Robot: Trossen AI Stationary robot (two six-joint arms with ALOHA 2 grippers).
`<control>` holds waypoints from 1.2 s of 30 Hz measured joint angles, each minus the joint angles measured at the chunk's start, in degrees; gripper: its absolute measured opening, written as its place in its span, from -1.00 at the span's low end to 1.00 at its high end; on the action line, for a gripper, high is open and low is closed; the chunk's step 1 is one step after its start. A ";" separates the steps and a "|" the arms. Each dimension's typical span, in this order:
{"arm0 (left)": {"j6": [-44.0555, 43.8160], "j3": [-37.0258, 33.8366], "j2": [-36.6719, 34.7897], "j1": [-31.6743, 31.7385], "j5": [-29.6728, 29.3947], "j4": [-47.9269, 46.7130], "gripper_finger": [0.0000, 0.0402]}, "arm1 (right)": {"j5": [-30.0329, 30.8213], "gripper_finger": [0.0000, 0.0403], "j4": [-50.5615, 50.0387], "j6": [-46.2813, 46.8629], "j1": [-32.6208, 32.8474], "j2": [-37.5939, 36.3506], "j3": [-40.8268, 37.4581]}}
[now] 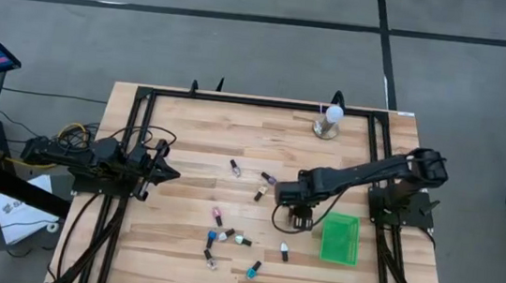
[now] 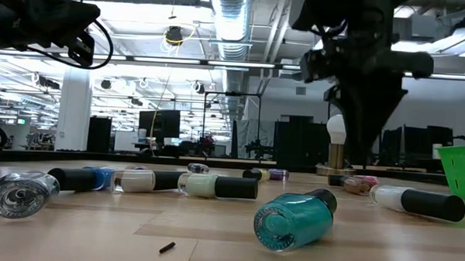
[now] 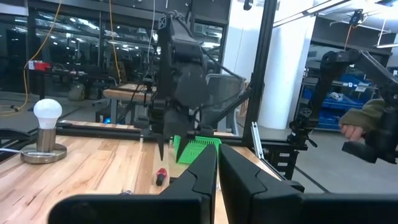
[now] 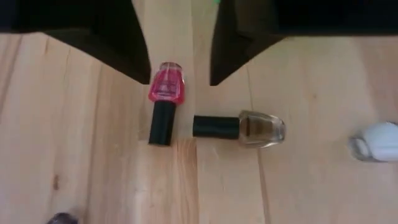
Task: Pick & Place Nail Polish
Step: Put the red nail polish into the green bin
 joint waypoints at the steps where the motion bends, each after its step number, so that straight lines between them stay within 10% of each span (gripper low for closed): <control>1: 0.00 0.00 0.00 0.00 0.00 -0.02 -0.94 | 0.00 -0.11 -0.03 -0.20 -0.15 0.60 -0.02; 7: 0.00 0.01 0.00 0.00 0.00 -0.02 -0.94 | 1.14 0.17 0.12 -0.46 -1.43 4.75 -0.09; 22: 0.00 0.00 0.11 0.00 -0.02 0.46 -0.94 | 0.77 0.09 15.07 1.12 -1.50 0.92 -12.32; 36: 0.00 0.02 0.11 0.00 -0.02 0.87 -0.94 | 0.49 -0.55 16.53 2.69 -1.63 0.96 -14.07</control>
